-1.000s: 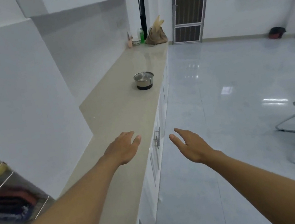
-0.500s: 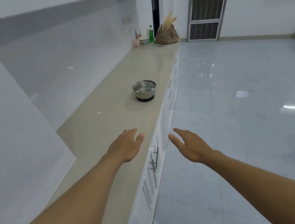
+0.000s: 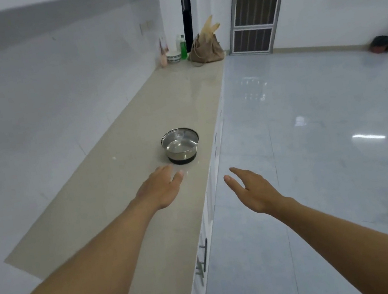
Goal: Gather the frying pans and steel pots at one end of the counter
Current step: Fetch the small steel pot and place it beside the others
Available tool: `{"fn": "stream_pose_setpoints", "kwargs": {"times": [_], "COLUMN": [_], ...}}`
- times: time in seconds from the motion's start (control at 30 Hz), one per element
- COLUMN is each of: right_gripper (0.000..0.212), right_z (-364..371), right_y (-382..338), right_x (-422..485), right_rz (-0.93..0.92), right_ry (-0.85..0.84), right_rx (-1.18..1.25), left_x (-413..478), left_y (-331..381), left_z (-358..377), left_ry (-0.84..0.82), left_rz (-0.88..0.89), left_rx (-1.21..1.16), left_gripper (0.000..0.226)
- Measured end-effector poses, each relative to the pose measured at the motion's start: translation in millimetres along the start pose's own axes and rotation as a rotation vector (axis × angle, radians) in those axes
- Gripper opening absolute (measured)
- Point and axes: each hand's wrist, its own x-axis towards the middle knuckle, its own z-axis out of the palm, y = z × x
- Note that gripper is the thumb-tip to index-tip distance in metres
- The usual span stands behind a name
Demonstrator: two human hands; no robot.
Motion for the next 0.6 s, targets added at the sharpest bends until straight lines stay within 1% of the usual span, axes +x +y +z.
{"fn": "stream_pose_setpoints", "kwargs": {"times": [0.2,0.33,0.43,0.47,0.53,0.57,0.6], "right_gripper": [0.085,0.078,0.078,0.078,0.077,0.075,0.071], "right_z": [-1,0,0,0,2,3,3], "right_y": [-5,-4,-3,-3,2,5,8], "right_x": [66,117,161,177,209,226,243], "right_rz": [-0.003,-0.035,-0.066,-0.081,-0.111,-0.127,-0.142], "right_ry": [-0.024,-0.049,-0.071,-0.078,-0.101,-0.112,-0.119], "right_rx": [-0.008,-0.026,-0.031,-0.031,-0.025,-0.018,-0.009], "left_x": [51,90,122,134,161,176,191], "left_y": [-14,-21,-28,-30,-32,-33,-35], "left_z": [-7,-15,-14,-13,-9,-6,-2], "left_ry": [-0.017,0.008,0.027,0.032,0.044,0.055,0.065], "left_rz": [0.000,-0.043,-0.065,-0.074,-0.107,-0.123,-0.136], "left_rx": [-0.006,-0.042,-0.063,-0.071,-0.099,-0.116,-0.131], "left_gripper": [0.045,0.045,0.037,0.038,0.047,0.047,0.042]}}
